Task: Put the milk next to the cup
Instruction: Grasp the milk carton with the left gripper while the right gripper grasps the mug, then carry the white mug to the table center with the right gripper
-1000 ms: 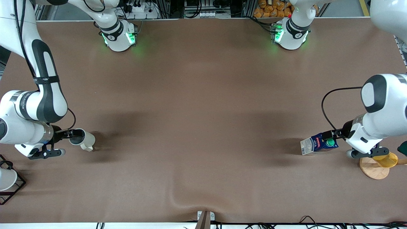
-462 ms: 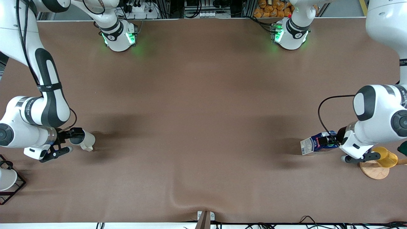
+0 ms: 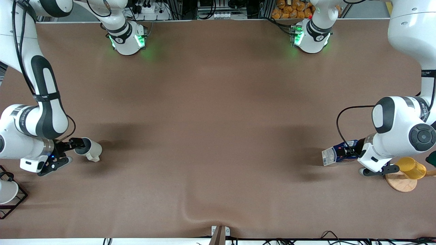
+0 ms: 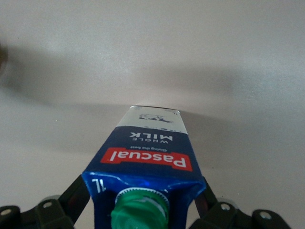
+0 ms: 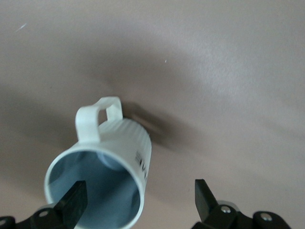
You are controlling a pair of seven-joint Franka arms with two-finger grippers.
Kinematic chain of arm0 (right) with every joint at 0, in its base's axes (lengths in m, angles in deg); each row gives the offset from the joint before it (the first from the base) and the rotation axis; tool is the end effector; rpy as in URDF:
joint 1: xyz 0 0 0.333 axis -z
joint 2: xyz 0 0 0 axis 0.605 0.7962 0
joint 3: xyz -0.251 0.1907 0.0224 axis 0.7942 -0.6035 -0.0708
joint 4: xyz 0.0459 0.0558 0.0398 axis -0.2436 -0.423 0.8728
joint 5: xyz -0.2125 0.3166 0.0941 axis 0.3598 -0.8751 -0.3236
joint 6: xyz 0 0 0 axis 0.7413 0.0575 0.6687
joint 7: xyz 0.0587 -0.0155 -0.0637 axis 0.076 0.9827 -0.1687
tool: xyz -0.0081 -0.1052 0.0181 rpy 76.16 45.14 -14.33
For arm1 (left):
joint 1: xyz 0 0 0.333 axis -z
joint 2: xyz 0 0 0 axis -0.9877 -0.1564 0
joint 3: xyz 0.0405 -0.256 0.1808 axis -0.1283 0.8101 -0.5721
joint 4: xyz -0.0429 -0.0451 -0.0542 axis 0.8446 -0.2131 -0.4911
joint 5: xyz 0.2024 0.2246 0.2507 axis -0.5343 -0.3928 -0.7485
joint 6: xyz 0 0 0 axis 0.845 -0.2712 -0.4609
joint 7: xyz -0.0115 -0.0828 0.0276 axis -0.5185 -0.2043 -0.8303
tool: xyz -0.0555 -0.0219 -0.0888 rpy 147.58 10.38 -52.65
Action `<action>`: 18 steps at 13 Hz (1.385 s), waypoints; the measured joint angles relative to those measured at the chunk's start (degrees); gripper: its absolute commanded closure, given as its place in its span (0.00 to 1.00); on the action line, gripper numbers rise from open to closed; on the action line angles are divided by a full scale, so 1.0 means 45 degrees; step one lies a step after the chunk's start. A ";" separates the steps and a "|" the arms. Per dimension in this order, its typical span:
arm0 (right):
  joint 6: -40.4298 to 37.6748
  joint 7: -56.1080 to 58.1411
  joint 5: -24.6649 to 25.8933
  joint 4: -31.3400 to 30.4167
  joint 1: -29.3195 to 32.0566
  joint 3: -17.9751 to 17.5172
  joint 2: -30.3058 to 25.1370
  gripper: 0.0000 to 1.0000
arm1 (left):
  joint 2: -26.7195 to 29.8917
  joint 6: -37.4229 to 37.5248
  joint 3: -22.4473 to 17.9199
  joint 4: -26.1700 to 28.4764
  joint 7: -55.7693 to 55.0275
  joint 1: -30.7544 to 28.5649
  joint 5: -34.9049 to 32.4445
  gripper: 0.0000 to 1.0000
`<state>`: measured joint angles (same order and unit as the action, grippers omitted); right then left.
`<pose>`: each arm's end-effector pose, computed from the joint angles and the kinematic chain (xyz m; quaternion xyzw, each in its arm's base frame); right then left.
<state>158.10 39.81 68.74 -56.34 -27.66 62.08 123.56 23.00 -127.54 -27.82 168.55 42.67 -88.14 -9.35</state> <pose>0.6749 -0.1256 0.2487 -0.9665 -0.2466 0.0686 0.0172 0.6878 -0.0012 0.3192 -0.9972 -0.0617 0.0414 0.0056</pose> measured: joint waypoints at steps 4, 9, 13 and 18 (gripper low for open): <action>0.0905 -0.0001 -0.0807 0.0000 -0.0041 -0.0083 0.0584 1.00 | 0.0013 -0.0036 0.0016 -0.0081 0.0000 0.0021 -0.0007 0.45; 0.0916 -0.0005 -0.2247 0.0045 -0.0022 -0.0081 0.0654 1.00 | 0.0813 0.0021 0.0049 -0.0405 0.0000 -0.0062 -0.0009 0.45; 0.0807 -0.0571 -0.3506 0.0820 -0.0648 -0.0268 0.0629 1.00 | 0.1093 0.0414 0.0049 -0.0413 0.0000 -0.0158 -0.0009 0.45; 0.0529 -0.5787 -0.3575 0.1625 -0.4090 -0.0412 0.0608 1.00 | 0.1447 0.1766 0.0049 -0.0864 0.0017 -0.0434 0.0163 0.45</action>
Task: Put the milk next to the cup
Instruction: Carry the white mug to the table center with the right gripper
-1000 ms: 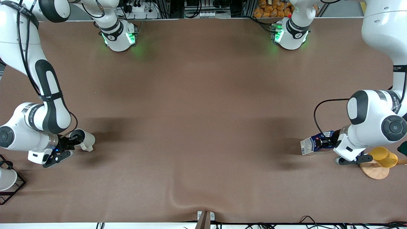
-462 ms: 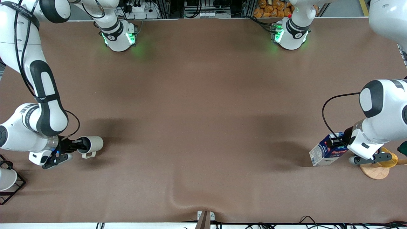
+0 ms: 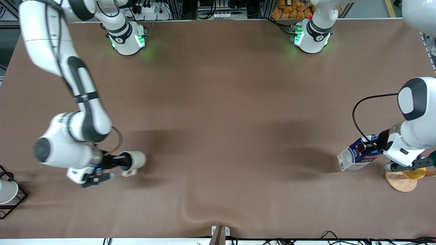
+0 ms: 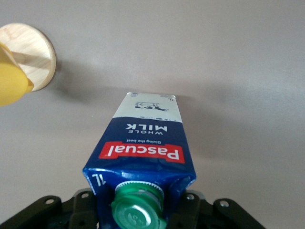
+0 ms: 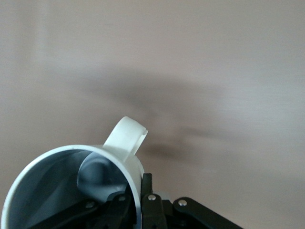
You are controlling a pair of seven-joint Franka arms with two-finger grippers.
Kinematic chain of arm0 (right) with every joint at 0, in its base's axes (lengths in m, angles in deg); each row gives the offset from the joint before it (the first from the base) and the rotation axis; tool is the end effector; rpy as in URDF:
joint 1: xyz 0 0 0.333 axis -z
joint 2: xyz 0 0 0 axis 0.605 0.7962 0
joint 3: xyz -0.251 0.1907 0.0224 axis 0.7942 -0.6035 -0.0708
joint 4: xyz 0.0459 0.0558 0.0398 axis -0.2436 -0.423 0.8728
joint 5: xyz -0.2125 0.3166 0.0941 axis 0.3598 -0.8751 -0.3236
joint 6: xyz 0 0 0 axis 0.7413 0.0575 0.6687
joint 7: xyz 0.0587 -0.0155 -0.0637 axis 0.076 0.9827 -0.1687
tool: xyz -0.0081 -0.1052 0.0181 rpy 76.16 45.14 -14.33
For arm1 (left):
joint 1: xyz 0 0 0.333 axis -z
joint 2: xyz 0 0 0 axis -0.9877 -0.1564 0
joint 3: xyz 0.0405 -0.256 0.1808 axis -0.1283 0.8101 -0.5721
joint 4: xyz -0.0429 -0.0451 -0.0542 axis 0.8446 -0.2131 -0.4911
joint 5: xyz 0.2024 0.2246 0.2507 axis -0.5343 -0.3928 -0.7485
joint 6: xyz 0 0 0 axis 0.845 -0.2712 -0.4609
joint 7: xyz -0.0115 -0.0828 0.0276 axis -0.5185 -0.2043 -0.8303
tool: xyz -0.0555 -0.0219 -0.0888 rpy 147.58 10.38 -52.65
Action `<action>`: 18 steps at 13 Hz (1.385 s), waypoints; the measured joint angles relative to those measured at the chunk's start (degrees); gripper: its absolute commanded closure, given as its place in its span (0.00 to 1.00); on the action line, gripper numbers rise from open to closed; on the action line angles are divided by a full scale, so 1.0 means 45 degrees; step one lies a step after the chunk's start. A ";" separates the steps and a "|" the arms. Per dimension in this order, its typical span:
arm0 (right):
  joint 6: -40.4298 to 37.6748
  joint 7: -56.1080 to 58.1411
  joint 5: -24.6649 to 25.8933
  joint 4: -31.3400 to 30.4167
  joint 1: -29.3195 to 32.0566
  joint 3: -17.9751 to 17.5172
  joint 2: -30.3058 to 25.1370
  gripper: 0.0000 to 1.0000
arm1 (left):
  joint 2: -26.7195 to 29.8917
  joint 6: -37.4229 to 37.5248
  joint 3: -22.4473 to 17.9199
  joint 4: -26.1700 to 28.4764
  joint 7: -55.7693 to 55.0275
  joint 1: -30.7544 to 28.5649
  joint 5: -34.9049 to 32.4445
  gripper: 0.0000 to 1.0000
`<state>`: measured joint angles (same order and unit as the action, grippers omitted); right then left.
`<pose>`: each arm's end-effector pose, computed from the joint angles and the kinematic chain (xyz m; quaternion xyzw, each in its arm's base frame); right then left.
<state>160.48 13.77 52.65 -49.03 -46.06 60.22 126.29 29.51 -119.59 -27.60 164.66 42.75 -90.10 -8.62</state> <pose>0.7106 0.1308 0.2761 -0.9859 -0.1201 0.0060 0.1161 0.6817 0.0216 0.4168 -0.9964 -0.0824 0.0207 0.0074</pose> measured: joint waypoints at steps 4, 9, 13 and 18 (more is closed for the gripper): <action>0.0037 -0.3622 -0.0001 0.0061 -0.2339 -0.0002 0.0000 1.00 | -0.0002 0.0823 0.0035 -0.0034 0.0040 -0.0104 0.0185 0.45; 0.0432 -0.6596 0.0014 0.0019 -0.5199 0.0119 0.0010 1.00 | 0.0007 0.1039 0.0061 -0.0104 0.0353 -0.0147 0.0236 0.45; 0.2190 -0.8861 0.0696 -0.0707 -0.6551 0.0195 0.0077 1.00 | 0.0007 0.1048 0.0075 -0.0112 0.0362 -0.0150 0.0253 0.45; 0.2663 -1.0115 0.0900 -0.1071 -0.6993 0.0212 0.0149 0.00 | 0.0007 0.1050 0.0080 -0.0112 0.0363 -0.0150 0.0258 0.45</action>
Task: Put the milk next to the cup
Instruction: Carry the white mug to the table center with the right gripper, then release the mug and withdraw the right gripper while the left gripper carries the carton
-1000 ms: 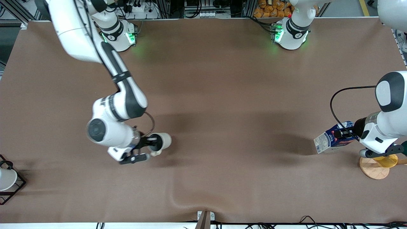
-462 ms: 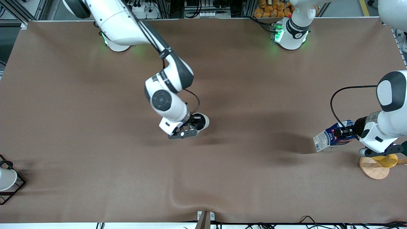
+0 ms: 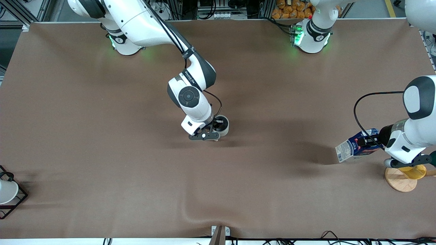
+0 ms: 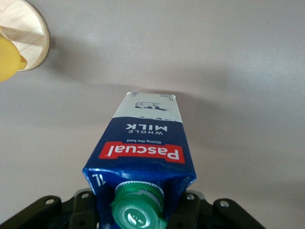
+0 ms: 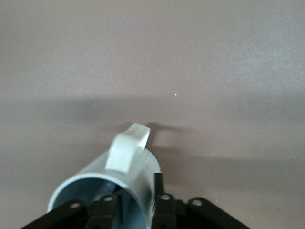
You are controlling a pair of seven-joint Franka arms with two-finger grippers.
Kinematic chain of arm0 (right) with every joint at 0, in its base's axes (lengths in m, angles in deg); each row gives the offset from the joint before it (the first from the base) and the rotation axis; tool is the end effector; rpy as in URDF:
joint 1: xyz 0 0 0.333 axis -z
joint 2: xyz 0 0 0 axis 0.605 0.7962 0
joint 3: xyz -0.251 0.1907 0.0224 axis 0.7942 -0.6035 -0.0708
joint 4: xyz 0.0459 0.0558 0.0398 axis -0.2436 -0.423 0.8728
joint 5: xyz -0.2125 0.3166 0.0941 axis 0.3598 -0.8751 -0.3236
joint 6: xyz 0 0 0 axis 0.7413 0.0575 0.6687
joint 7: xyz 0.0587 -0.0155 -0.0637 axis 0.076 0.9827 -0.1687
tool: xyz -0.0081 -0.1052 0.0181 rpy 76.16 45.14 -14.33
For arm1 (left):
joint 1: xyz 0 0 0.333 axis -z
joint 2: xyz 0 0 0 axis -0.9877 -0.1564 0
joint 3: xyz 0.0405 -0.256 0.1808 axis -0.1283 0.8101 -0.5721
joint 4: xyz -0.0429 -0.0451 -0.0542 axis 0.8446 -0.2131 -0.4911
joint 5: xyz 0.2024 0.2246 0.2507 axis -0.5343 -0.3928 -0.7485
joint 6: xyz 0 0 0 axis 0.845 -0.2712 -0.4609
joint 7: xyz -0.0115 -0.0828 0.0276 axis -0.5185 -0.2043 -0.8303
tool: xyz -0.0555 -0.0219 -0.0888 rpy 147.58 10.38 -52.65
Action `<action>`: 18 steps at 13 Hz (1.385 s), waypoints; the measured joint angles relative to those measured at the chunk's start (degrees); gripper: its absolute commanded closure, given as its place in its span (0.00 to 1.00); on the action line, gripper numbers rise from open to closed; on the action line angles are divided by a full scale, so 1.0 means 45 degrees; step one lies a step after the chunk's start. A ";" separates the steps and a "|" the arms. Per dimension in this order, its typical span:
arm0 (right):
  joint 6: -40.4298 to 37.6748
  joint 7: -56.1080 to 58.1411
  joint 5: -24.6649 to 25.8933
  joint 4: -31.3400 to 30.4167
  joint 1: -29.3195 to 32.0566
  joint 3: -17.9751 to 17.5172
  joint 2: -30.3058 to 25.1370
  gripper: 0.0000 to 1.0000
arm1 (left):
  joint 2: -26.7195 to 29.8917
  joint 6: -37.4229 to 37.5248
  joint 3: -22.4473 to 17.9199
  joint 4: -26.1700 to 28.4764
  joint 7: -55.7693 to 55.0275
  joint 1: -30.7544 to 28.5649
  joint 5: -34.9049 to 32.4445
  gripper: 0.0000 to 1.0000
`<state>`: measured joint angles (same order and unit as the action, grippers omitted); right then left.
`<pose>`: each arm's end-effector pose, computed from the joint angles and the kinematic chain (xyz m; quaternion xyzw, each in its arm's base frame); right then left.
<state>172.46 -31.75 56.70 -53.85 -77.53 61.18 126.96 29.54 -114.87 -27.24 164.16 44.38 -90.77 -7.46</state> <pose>0.5486 0.4676 0.2476 -0.9963 0.0007 0.0048 0.0863 0.6736 0.0247 0.4149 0.9955 0.0744 -0.0578 0.0009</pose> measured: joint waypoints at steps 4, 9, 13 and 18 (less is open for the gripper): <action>0.0085 -0.0078 0.0002 0.0240 0.0063 0.0387 -0.0166 0.00 | 0.0042 0.0002 0.0060 -0.0018 0.0000 0.0011 0.0522 0.44; -0.1918 0.1502 0.0067 0.0435 0.1202 0.2439 -0.1712 0.00 | 0.1146 0.1575 0.1622 -0.0047 -0.1601 0.0061 0.1132 0.44; -0.3829 0.5575 0.0073 0.0409 0.2654 0.4138 -0.2395 0.00 | 0.1308 0.1829 0.4922 0.0074 -0.5341 0.0619 0.1150 0.44; -0.4805 0.9885 0.0073 0.0168 0.5379 0.4367 -0.3064 0.00 | 0.0091 0.1020 0.5261 -0.0104 -0.8821 0.5313 0.1150 0.45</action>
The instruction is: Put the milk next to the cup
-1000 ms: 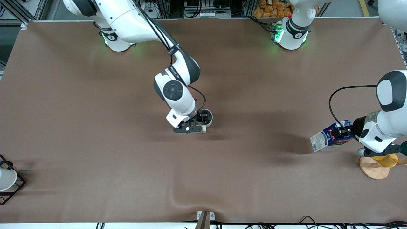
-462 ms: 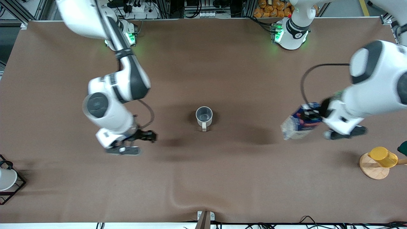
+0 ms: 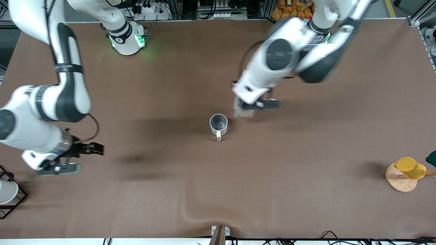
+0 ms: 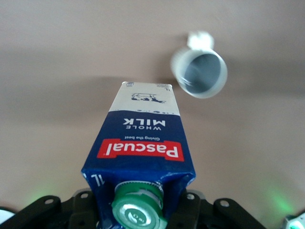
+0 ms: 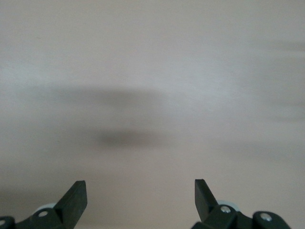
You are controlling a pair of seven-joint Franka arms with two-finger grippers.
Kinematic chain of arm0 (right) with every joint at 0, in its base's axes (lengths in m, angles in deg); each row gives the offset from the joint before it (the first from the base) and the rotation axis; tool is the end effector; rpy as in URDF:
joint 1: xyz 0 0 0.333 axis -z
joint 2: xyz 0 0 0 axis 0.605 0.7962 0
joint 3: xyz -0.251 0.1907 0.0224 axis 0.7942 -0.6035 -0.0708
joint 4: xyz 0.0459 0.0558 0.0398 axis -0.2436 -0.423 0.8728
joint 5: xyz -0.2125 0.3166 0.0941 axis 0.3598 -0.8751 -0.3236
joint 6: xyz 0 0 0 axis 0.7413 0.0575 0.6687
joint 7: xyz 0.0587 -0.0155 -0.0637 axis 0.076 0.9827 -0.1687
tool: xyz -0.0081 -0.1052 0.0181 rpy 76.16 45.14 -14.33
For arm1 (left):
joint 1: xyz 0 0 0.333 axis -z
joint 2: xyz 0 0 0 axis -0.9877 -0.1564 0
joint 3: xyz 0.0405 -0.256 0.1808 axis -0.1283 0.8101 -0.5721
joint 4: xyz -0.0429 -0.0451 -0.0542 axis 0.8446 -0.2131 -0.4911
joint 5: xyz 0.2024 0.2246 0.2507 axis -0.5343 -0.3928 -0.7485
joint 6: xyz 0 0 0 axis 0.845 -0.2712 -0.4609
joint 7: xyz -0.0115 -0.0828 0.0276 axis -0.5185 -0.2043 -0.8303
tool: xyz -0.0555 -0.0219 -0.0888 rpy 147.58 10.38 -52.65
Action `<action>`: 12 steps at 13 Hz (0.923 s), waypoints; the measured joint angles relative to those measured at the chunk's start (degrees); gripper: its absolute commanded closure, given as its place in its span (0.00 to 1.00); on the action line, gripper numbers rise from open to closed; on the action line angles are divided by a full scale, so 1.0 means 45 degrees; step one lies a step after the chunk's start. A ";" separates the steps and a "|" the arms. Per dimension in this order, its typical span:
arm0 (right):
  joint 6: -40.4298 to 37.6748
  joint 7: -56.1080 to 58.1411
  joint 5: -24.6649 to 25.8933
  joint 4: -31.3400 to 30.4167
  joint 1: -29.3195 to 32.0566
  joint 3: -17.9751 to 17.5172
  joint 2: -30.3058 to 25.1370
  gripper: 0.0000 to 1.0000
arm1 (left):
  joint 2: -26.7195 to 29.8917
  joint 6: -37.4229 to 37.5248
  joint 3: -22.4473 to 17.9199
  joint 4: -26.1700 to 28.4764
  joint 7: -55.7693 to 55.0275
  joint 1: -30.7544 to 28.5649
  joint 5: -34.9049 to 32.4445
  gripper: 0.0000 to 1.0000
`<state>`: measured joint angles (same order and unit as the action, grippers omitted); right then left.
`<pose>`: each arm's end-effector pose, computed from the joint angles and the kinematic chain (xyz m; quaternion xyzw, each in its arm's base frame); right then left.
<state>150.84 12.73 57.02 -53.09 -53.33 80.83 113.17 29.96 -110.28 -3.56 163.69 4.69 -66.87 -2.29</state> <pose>0.6873 0.0040 0.4043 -0.9987 -0.0504 -0.0020 0.0089 0.4863 -0.4454 0.4548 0.9894 0.0264 -0.1356 0.0449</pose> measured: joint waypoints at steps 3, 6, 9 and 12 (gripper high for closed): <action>-0.0006 0.1458 0.0000 -0.1250 0.0998 0.0019 -0.1144 0.00 | -0.1395 -0.0340 -0.1030 -0.1023 -0.0394 0.2000 -0.0001 0.45; -0.0008 0.2208 0.0001 -0.2192 0.1574 0.0042 -0.2688 0.00 | -0.2187 -0.0632 -0.1416 -0.1497 -0.0523 0.2687 -0.0001 0.45; -0.0192 0.1839 0.0001 -0.2567 0.1581 0.0045 -0.4161 0.00 | -0.2675 -0.1040 -0.2159 -0.1624 -0.0562 0.3329 -0.0001 0.45; -0.0638 0.1308 0.0224 -0.2762 0.1642 0.0088 -0.4889 0.00 | -0.2989 -0.1086 -0.3164 -0.1652 -0.0561 0.3969 -0.0001 0.45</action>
<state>147.96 18.62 58.03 -65.52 -45.94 81.23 91.17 16.50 -115.17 -17.80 156.25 2.16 -49.01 -2.29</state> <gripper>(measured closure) 0.000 0.445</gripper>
